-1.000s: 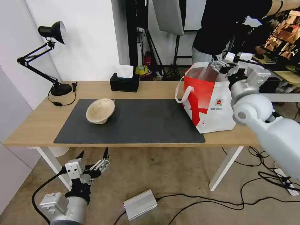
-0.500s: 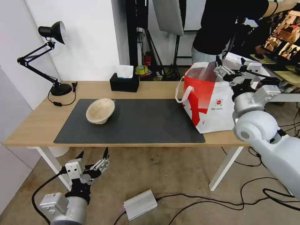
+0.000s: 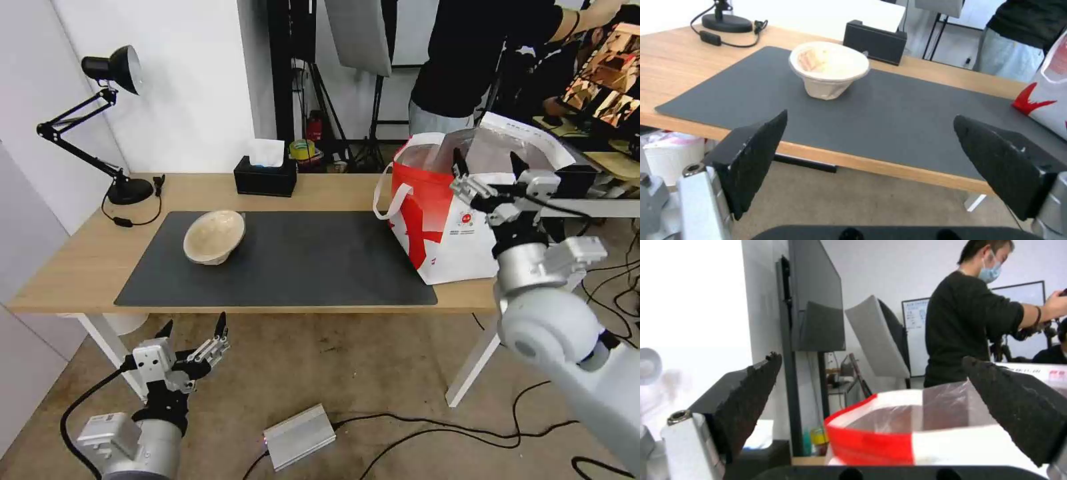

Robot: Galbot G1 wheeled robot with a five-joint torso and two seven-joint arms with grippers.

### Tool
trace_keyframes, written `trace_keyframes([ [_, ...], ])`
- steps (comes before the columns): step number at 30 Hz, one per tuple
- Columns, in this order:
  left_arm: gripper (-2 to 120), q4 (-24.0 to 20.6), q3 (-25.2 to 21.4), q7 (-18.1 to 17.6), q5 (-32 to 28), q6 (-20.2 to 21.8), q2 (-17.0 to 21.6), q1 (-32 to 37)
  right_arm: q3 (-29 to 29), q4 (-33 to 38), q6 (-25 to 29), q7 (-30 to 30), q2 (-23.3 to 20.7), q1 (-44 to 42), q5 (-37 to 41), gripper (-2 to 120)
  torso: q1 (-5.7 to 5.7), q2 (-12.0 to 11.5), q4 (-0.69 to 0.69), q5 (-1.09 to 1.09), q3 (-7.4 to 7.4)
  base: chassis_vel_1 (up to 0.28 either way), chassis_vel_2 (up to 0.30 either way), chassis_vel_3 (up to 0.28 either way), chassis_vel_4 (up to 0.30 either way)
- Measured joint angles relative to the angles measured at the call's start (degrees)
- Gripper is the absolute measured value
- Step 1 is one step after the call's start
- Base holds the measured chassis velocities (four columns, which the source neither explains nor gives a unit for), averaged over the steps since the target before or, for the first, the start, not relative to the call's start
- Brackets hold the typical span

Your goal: Pick up the trash from the table and place it into the takeout bag.

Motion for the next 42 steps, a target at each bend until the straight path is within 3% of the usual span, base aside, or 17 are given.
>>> trace_keyframes([
  [17, 100, 0.0, -0.4, 0.0, 0.0, 0.3, -1.2, 0.2, 0.4, 6.9, 0.4, 0.0, 6.0, -17.8, -9.8, 100, 0.00, 0.0, 0.00, 0.00, 0.00, 0.000, 0.000, 0.000, 0.000],
  [42, 100, 0.0, -0.6, -0.1, -0.2, 0.4, -0.8, 0.2, -0.7, 4.8, 5.7, -1.8, 16.1, -33.8, -26.5, 100, 0.00, 0.0, 0.00, 0.00, 0.00, 0.000, 0.000, 0.000, 0.000],
])
